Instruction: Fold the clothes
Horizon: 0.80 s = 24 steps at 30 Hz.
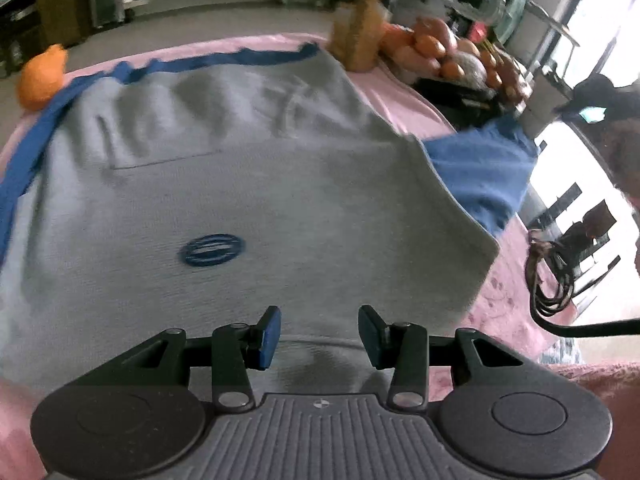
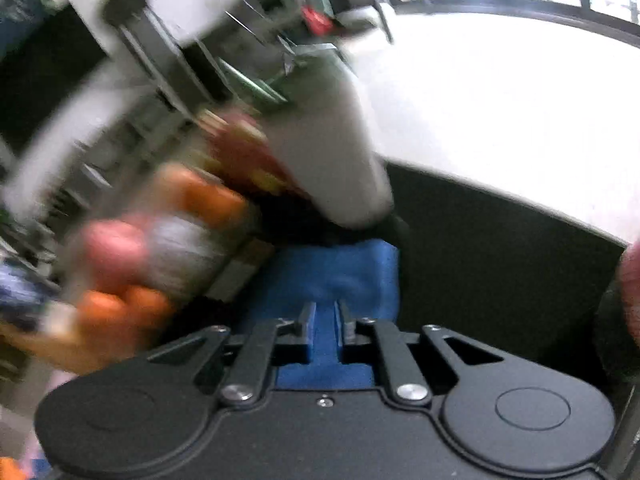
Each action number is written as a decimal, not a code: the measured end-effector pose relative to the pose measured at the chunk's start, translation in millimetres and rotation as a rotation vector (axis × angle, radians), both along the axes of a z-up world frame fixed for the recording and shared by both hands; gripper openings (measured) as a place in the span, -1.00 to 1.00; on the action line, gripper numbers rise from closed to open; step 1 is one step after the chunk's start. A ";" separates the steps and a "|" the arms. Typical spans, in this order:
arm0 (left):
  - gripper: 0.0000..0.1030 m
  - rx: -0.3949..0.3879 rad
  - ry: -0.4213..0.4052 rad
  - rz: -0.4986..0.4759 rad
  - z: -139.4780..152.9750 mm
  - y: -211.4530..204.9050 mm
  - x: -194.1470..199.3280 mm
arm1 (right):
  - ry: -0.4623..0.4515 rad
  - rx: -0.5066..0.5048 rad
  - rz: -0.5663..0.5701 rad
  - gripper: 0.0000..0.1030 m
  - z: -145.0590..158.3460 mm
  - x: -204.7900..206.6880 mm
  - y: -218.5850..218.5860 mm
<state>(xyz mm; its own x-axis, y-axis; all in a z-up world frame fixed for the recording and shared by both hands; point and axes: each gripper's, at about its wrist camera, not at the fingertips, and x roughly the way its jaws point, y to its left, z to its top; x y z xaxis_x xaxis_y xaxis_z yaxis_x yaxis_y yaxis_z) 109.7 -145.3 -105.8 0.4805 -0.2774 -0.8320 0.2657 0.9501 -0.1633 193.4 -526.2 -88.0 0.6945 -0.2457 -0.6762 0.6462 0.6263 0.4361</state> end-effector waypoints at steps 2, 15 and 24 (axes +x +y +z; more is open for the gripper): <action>-0.18 0.011 -0.025 0.047 9.1 21.4 -4.8 | -0.124 -0.041 0.063 -0.78 42.1 -16.9 33.8; -0.17 0.256 -0.256 0.356 65.7 175.6 58.9 | -0.302 0.088 0.841 -0.20 64.5 30.1 296.5; 0.09 0.527 -0.206 0.182 1.7 164.2 215.3 | -0.028 0.071 0.961 0.31 12.0 69.6 365.4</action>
<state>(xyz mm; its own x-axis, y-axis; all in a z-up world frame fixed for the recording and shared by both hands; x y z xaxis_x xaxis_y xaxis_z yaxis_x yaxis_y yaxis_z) 324.9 18.9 -104.1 0.6476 0.2495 -0.7200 0.0676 0.9223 0.3804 263.1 -160.8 -76.0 0.5938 0.4768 -0.6481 -0.1396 0.8543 0.5006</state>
